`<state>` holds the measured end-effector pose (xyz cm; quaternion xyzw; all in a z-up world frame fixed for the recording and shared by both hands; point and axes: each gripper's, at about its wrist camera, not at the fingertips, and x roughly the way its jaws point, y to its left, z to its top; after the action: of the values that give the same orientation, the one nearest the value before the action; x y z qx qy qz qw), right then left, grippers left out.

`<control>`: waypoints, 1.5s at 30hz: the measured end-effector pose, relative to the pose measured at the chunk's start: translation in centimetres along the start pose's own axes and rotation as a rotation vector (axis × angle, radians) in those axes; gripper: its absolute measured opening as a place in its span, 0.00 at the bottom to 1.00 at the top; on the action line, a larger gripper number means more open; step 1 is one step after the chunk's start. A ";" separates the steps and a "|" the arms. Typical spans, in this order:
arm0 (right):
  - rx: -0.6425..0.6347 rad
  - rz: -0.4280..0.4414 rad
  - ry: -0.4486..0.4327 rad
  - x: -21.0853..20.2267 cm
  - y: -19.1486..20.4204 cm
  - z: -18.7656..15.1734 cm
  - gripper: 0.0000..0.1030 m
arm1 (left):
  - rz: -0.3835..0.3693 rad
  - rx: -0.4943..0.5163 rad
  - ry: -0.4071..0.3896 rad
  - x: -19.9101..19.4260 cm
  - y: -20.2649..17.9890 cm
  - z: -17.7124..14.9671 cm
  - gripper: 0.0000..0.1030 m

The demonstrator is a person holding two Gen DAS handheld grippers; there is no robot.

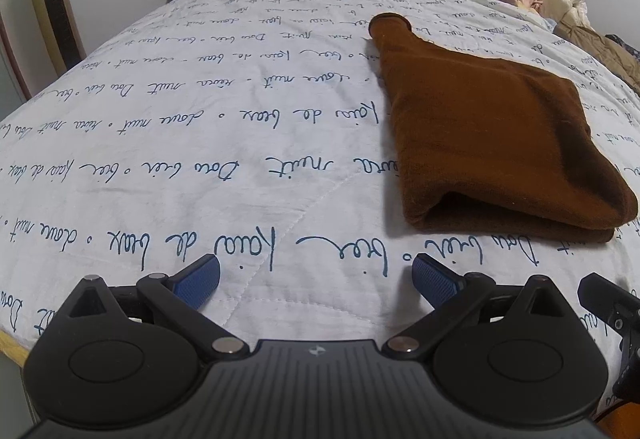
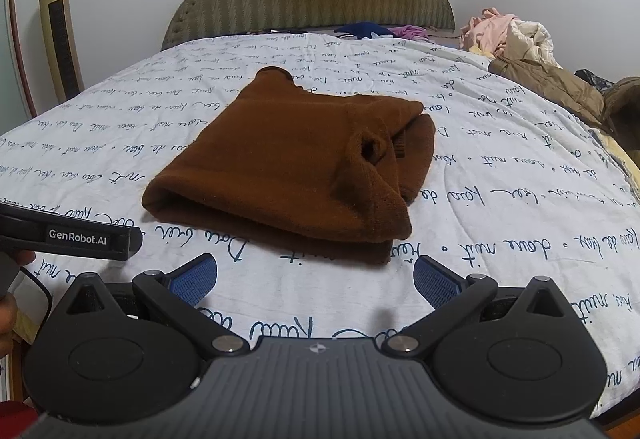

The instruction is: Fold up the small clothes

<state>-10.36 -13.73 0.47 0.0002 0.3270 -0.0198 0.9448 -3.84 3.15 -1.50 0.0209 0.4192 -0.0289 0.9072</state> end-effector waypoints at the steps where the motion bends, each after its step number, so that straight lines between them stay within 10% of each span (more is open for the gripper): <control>1: 0.003 -0.001 0.001 0.0 0.0 0.0 1.00 | 0.002 -0.002 0.000 0.0 0.1 0.0 1.00; 45: 0.037 0.007 0.004 0.4 -0.2 -0.1 1.00 | 0.013 0.014 0.000 0.0 -0.1 -0.2 1.00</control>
<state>-10.11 -13.99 0.20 0.0191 0.3287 -0.0226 0.9440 -4.03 3.05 -1.65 0.0299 0.4186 -0.0260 0.9073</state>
